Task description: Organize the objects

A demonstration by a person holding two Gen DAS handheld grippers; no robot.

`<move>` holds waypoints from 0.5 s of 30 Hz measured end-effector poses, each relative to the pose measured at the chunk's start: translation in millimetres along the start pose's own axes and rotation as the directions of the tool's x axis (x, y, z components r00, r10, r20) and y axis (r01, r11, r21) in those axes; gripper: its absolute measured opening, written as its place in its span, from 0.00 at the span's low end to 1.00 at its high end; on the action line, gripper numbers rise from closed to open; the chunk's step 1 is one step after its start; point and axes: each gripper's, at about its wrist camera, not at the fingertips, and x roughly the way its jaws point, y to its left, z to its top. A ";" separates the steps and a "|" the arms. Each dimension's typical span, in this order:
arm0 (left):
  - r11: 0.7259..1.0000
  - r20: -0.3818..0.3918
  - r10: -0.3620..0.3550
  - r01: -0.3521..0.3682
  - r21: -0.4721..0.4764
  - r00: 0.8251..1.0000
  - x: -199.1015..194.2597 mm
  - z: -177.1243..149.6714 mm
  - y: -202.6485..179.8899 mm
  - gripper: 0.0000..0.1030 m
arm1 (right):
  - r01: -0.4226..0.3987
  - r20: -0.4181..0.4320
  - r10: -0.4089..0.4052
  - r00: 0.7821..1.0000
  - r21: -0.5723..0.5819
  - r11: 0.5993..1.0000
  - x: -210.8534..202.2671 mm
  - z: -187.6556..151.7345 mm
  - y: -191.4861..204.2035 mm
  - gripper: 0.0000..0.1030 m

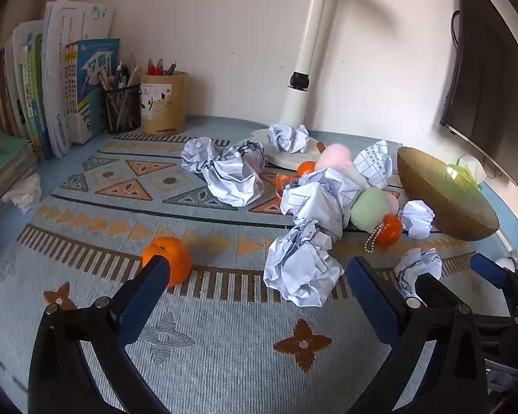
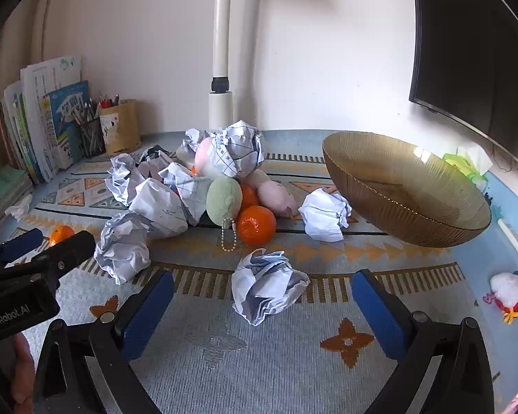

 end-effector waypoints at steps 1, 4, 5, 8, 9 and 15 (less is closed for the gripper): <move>1.000 0.000 0.000 0.000 -0.003 1.000 -0.1 0.0 0.6 0.99 | 0.000 -0.001 0.000 1.000 0.000 1.000 0.2 0.1 -0.1 1.00; 1.000 0.001 0.002 -0.002 -0.007 1.000 -0.1 -0.1 0.4 0.99 | 0.001 -0.002 -0.001 1.000 0.002 1.000 0.3 0.2 -0.1 1.00; 1.000 0.000 0.003 -0.003 -0.006 1.000 0.0 0.0 0.7 0.99 | 0.000 -0.004 0.000 1.000 0.002 1.000 0.7 0.4 0.0 1.00; 1.000 0.000 -0.003 0.003 -0.003 1.000 -0.7 -0.3 1.7 0.99 | 0.012 -0.013 -0.012 1.000 0.001 1.000 2.7 0.1 0.7 1.00; 1.000 0.000 -0.003 0.003 -0.003 1.000 -0.8 -0.2 2.1 0.99 | 0.016 -0.019 -0.016 1.000 0.001 1.000 4.4 0.5 0.6 1.00; 1.000 -0.025 -0.014 0.015 0.014 1.000 1.3 0.0 -0.7 0.99 | -0.047 -0.027 0.049 0.998 0.060 0.997 2.8 -0.3 -15.7 1.00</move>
